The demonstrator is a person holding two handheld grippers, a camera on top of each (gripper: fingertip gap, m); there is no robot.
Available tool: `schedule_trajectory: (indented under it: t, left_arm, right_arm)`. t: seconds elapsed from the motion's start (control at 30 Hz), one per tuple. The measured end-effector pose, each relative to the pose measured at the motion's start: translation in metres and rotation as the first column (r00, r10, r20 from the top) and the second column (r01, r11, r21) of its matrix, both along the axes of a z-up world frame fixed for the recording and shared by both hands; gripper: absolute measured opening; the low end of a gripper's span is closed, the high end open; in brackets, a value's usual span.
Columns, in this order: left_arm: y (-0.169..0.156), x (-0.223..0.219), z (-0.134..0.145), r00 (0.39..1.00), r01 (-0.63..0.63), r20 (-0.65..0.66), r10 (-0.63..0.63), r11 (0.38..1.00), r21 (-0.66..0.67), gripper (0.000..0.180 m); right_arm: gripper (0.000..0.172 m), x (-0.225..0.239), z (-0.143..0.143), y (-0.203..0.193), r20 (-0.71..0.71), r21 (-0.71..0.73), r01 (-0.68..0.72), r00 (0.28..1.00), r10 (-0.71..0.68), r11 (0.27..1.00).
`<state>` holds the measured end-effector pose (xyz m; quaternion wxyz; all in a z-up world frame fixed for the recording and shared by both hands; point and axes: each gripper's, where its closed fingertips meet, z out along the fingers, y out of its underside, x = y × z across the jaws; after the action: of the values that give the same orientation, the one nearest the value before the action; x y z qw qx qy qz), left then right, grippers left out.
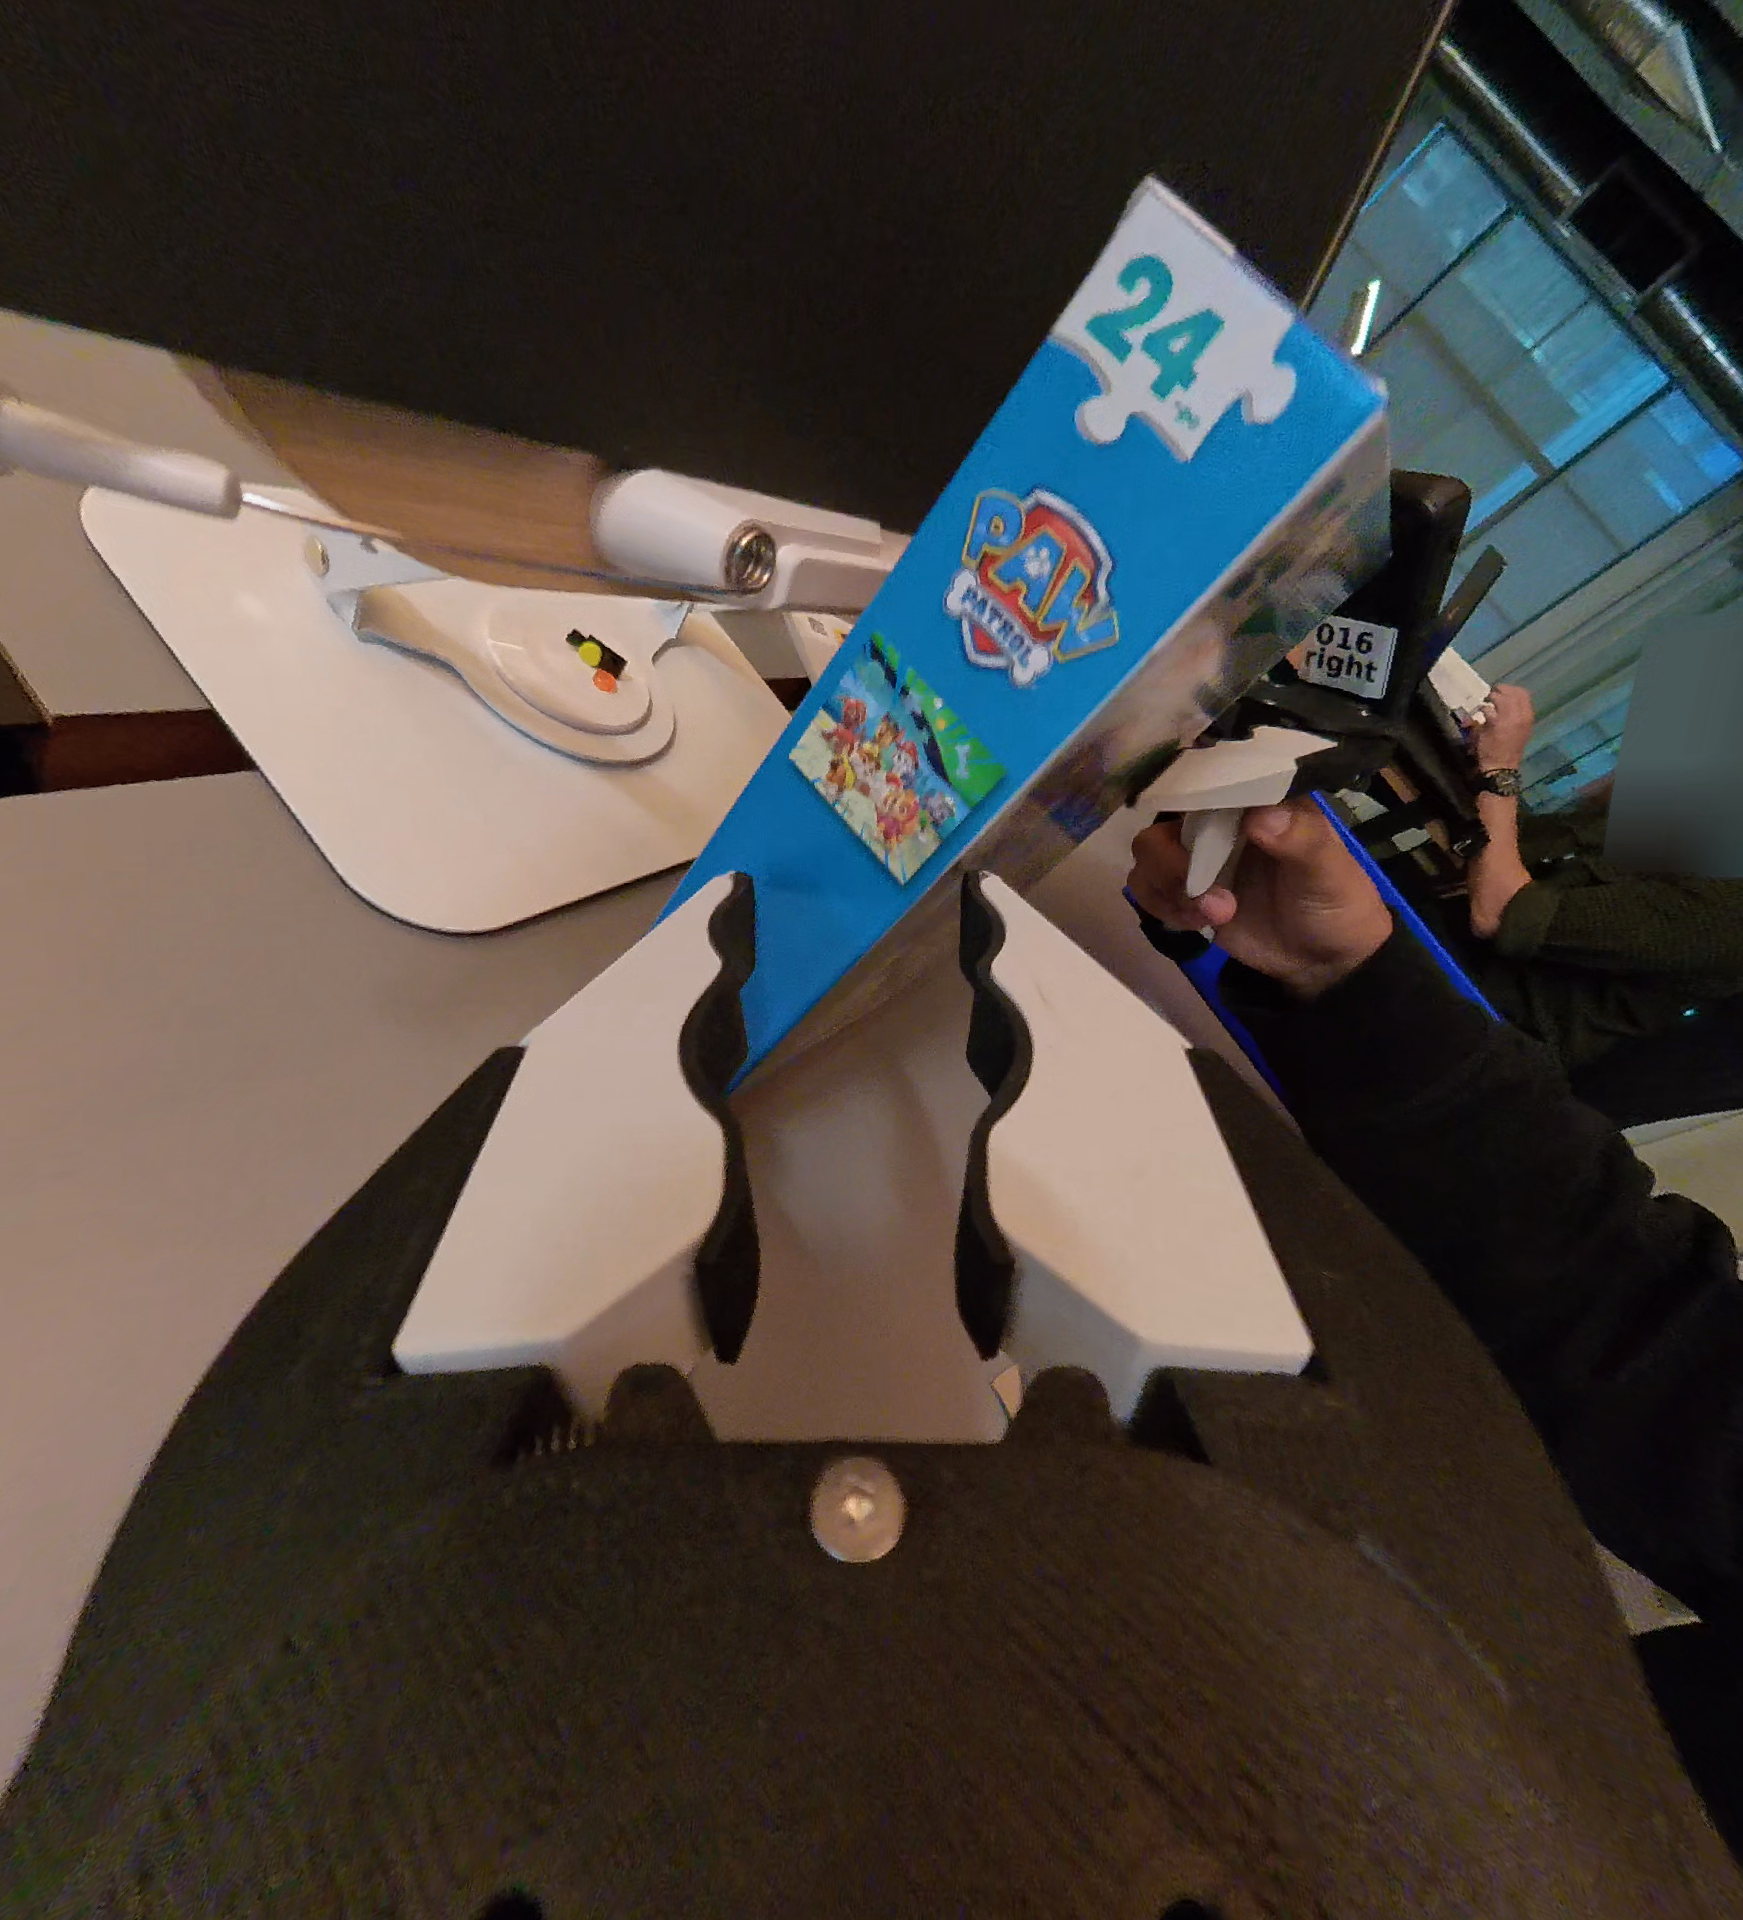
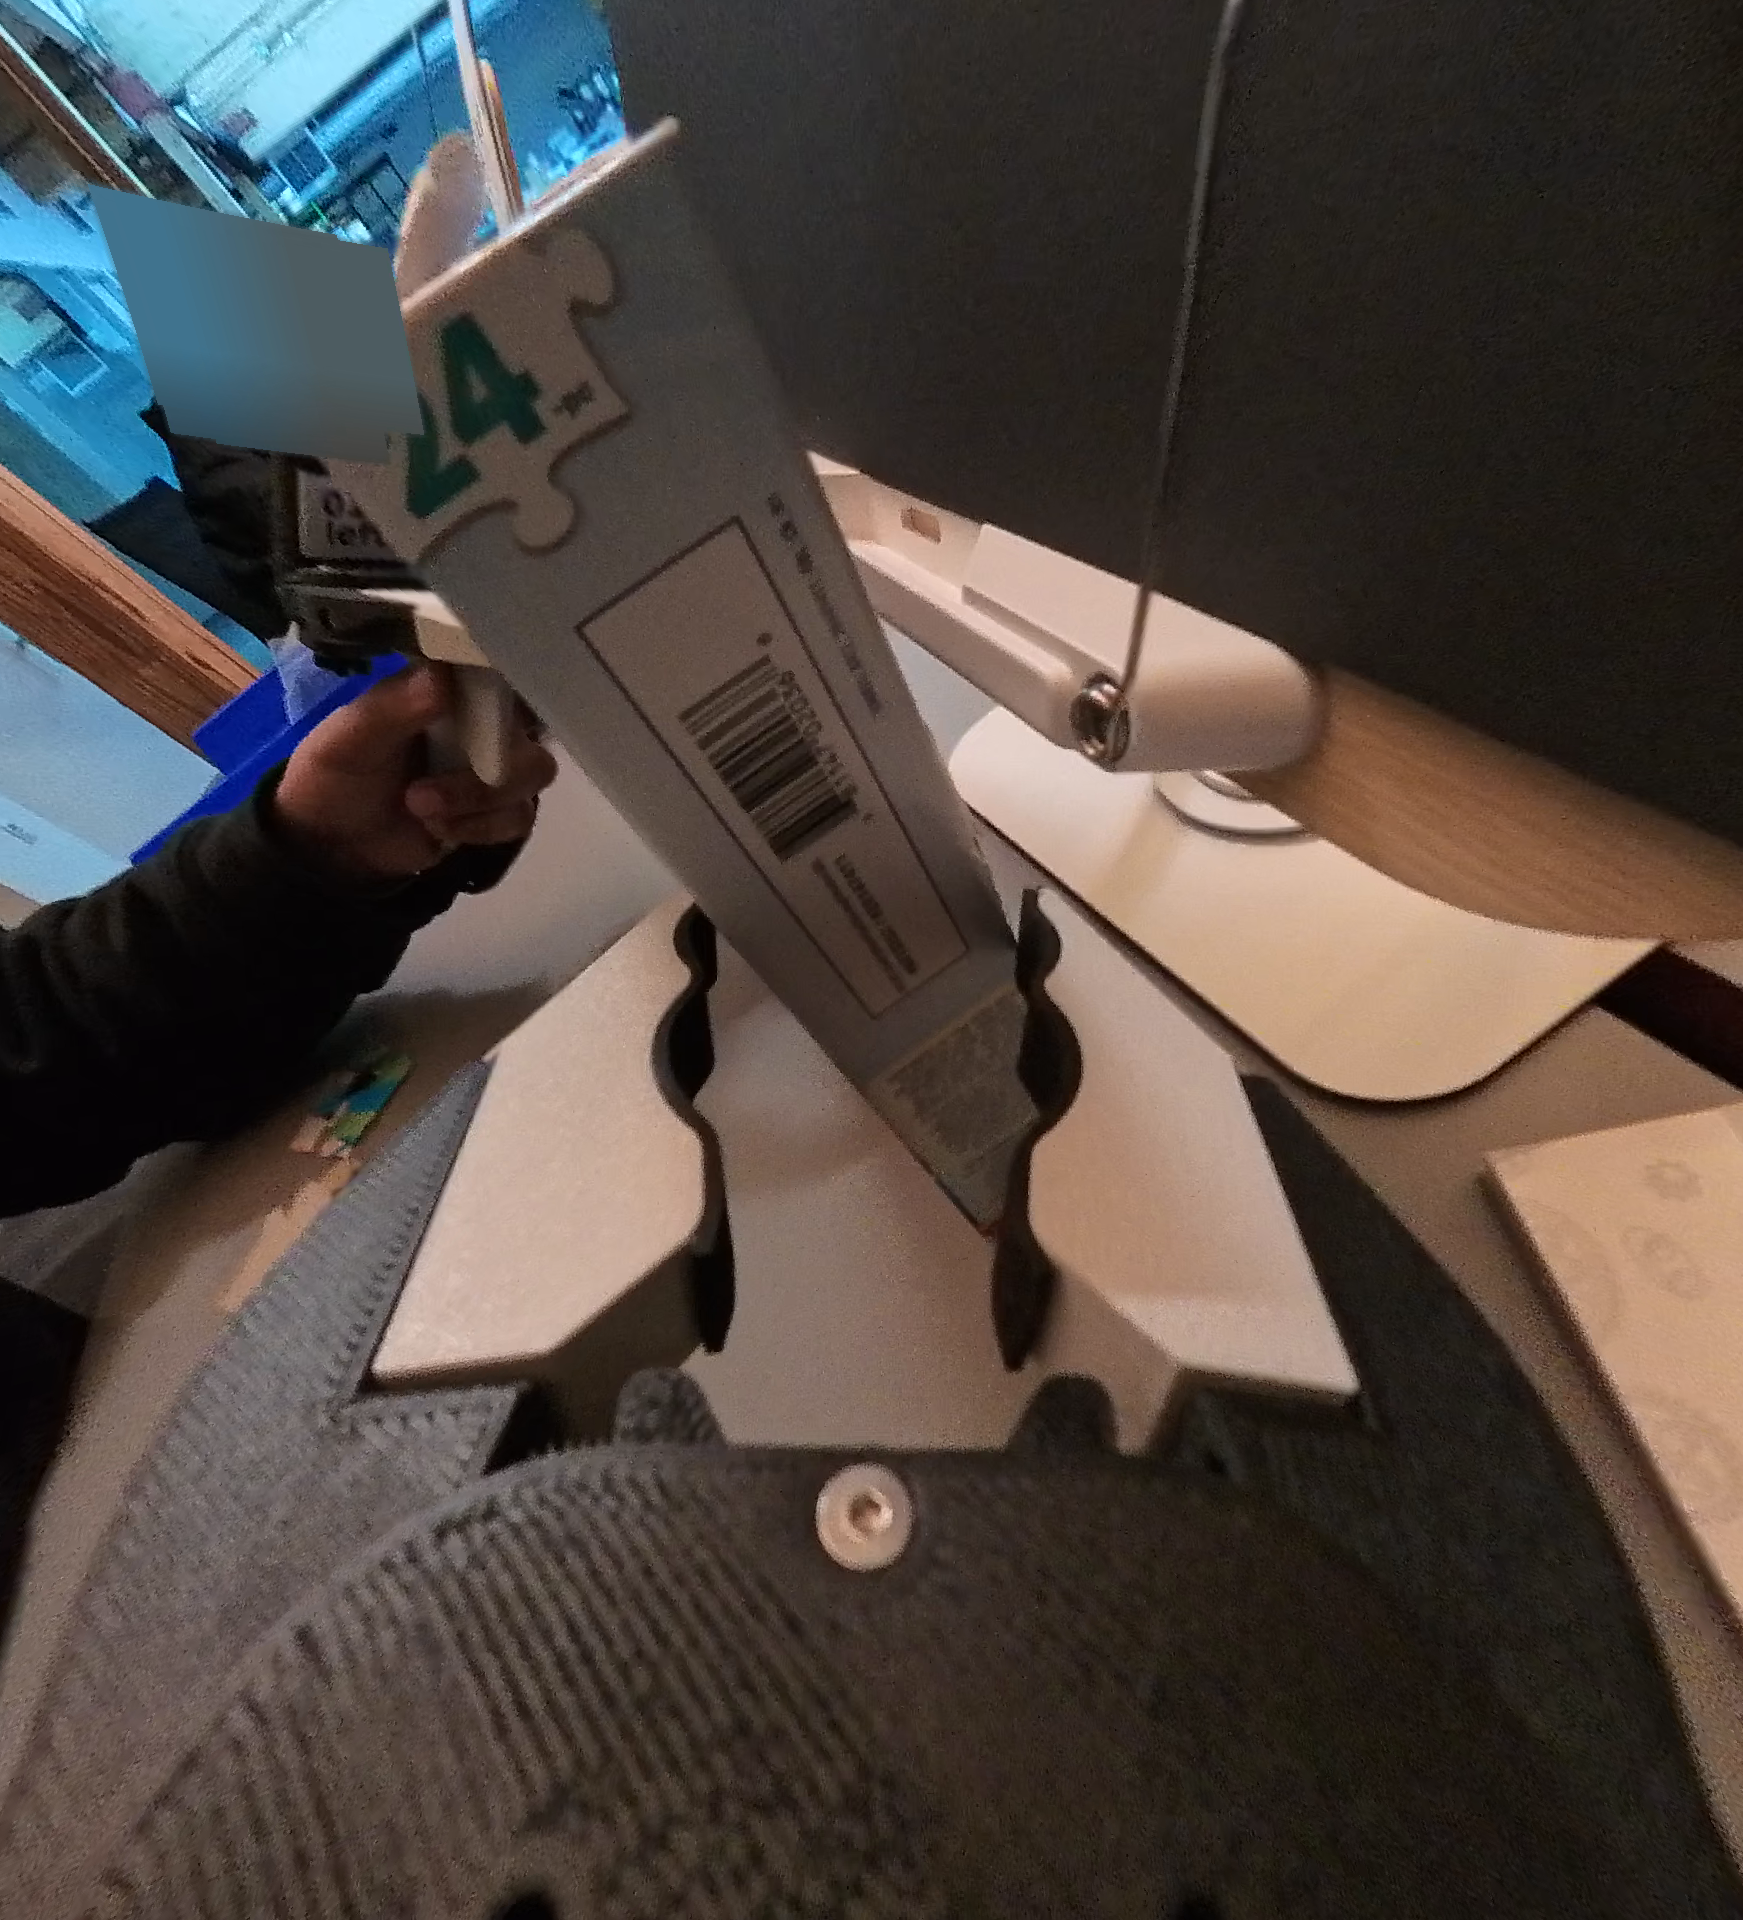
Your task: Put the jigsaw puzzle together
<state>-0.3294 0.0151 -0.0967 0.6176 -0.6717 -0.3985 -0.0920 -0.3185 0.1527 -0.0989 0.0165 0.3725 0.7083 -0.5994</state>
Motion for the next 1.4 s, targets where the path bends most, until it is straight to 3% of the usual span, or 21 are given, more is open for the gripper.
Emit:
schedule_trajectory:
  t: [0.2, 0.4, 0.67, 0.8, 0.93, 1.07, 1.23, 1.4]
  left_arm:
    - [0.0, -0.004, 0.004, 1.0, 0.0, 0.013, 0.0, 0.999, 0.05, 0.038]
    - [-0.002, -0.008, -0.001, 1.0, -0.014, 0.015, 0.014, 1.0, 0.009, 0.057]
    - [-0.006, -0.008, 0.006, 0.999, -0.042, -0.012, 0.041, 0.999, -0.02, 0.062]
    - [-0.021, 0.002, 0.026, 0.988, -0.124, -0.092, 0.124, 0.992, 0.001, 0.064]
    - [-0.045, 0.045, 0.049, 0.972, -0.159, -0.175, 0.155, 0.987, -0.009, 0.068]
    - [-0.06, 0.114, 0.041, 0.977, -0.141, -0.17, 0.13, 0.988, -0.056, 0.069]
    - [-0.043, 0.199, 0.012, 0.995, -0.056, -0.086, 0.058, 0.998, 0.026, 0.075]
    - [-0.002, 0.276, -0.009, 0.978, 0.207, -0.037, -0.206, 0.977, 0.048, 0.082]
  right_arm:
    - [0.056, -0.002, 0.006, 0.001, 0.061, -0.048, 0.02, 0.998, -0.017, 0.999]
    - [0.061, -0.004, 0.013, 0.012, 0.036, -0.079, 0.072, 0.997, -0.069, 0.994]
    - [0.068, 0.011, 0.005, 0.029, 0.046, 0.042, 0.146, 0.988, -0.148, 0.988]
    - [0.072, 0.036, 0.024, 0.038, 0.025, 0.079, 0.21, 0.977, -0.213, 0.975]
    - [0.074, 0.09, 0.045, 0.035, -0.077, 0.136, 0.219, 0.975, -0.21, 0.966]
    - [0.073, 0.149, 0.046, 0.029, -0.196, 0.224, 0.267, 0.954, -0.225, 0.937]
    - [0.067, 0.202, 0.035, 0.015, -0.332, 0.23, 0.363, 0.901, -0.278, 0.903]
    - [0.061, 0.238, 0.019, -0.034, -0.434, 0.033, 0.329, 0.855, -0.283, 0.944]
